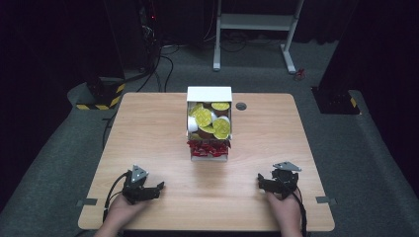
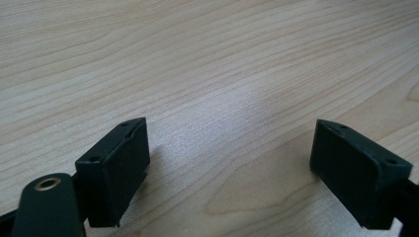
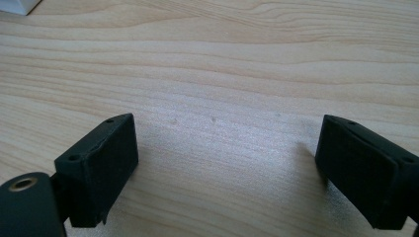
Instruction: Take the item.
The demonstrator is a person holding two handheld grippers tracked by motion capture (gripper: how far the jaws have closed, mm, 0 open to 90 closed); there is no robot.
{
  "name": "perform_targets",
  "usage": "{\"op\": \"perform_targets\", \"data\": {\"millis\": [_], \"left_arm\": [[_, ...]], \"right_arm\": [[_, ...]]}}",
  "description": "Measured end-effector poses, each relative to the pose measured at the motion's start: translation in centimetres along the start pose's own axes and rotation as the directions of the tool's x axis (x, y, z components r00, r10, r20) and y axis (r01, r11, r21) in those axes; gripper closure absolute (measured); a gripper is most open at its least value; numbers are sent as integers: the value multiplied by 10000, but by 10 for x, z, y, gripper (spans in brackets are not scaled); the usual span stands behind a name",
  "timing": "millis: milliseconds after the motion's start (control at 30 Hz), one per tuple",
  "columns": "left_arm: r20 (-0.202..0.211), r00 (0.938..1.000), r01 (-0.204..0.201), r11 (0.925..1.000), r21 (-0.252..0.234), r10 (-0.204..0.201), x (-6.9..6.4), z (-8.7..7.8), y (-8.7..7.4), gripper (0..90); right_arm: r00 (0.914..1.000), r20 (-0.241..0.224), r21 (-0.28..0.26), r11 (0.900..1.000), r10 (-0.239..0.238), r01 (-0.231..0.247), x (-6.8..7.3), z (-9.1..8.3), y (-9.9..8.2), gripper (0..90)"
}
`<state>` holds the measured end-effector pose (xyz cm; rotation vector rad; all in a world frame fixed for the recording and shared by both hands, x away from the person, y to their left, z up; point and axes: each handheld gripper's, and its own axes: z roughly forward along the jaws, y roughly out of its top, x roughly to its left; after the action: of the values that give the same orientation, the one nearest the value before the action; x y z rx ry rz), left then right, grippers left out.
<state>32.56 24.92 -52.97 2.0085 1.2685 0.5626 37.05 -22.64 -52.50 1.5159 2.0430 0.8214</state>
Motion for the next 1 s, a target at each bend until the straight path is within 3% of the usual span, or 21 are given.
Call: {"op": "perform_targets", "data": {"millis": [600, 800, 1000], "left_arm": [[2, 10000, -37, 10000, 37, 37, -1, 0, 0, 154], [-12, 10000, -56, 10000, 42, 56, -1, 0, 0, 154], [-32, 10000, -63, 10000, 59, 64, -1, -1, -1, 155]], "right_arm": [[10000, -28, -4, 10000, 23, -24, 0, 0, 0, 94], [9995, -188, -65, 9997, -244, 242, -1, -1, -1, 99], [9995, -242, -37, 9998, -204, 203, -1, -1, -1, 98]]}}
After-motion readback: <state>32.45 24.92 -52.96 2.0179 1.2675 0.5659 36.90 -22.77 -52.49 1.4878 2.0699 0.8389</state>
